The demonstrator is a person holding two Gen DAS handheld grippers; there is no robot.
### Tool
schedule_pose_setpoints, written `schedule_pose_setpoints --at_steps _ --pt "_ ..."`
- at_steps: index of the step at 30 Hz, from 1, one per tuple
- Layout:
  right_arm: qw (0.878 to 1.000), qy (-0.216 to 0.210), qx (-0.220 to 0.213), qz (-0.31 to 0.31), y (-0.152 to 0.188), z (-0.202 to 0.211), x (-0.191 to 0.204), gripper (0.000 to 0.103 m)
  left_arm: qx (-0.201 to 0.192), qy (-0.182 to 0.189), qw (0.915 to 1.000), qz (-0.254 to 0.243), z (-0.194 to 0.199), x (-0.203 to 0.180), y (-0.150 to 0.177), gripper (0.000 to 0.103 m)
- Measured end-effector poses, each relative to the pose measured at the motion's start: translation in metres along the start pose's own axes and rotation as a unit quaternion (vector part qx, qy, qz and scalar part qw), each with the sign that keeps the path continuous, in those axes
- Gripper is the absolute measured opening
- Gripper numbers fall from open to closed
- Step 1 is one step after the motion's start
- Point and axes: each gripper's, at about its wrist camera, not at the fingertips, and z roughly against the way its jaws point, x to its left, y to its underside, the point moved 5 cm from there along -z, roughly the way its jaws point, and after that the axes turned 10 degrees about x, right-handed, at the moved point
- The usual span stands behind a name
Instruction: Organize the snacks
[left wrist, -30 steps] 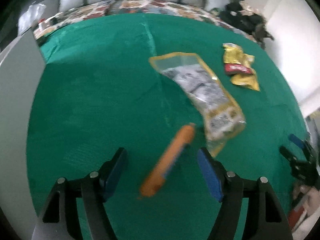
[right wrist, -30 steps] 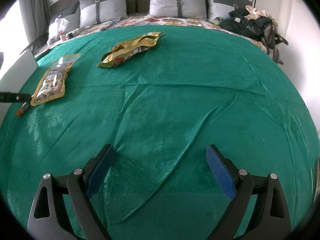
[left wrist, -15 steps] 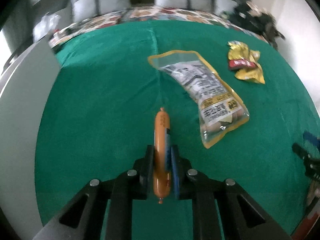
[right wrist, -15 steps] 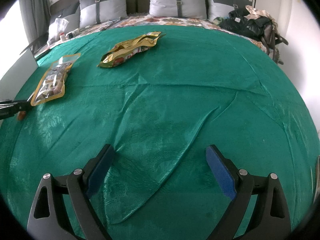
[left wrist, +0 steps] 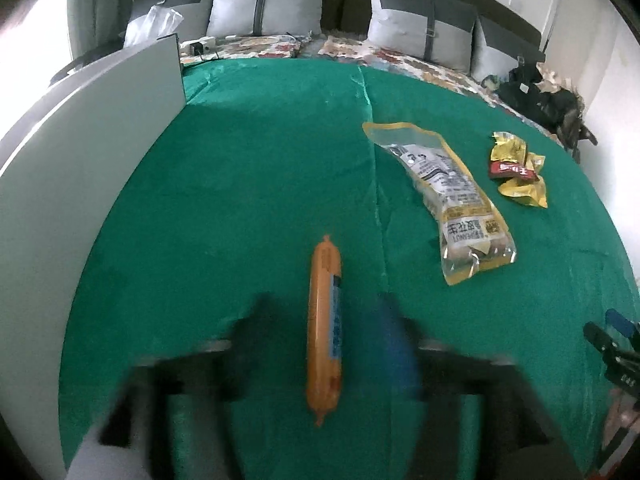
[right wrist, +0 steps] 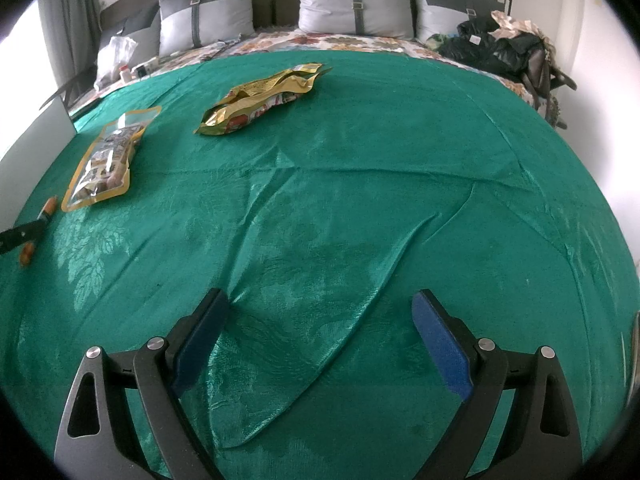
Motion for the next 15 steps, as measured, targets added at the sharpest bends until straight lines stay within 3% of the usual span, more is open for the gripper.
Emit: schedule_pose_setpoints --at_steps 4,9,15 --pt "1.0 0.0 0.0 0.0 0.0 0.0 0.0 0.095 -0.009 -0.05 0.9981 -0.035 -0.008 -0.006 -0.001 0.088" --pt "1.0 0.0 0.0 0.0 0.0 0.0 0.0 0.095 -0.01 -0.057 0.9983 -0.005 -0.013 0.003 -0.001 0.103" --pt "1.0 0.0 0.0 0.0 0.0 0.0 0.0 0.095 -0.011 -0.058 0.9982 -0.001 -0.014 0.006 -0.001 0.103"
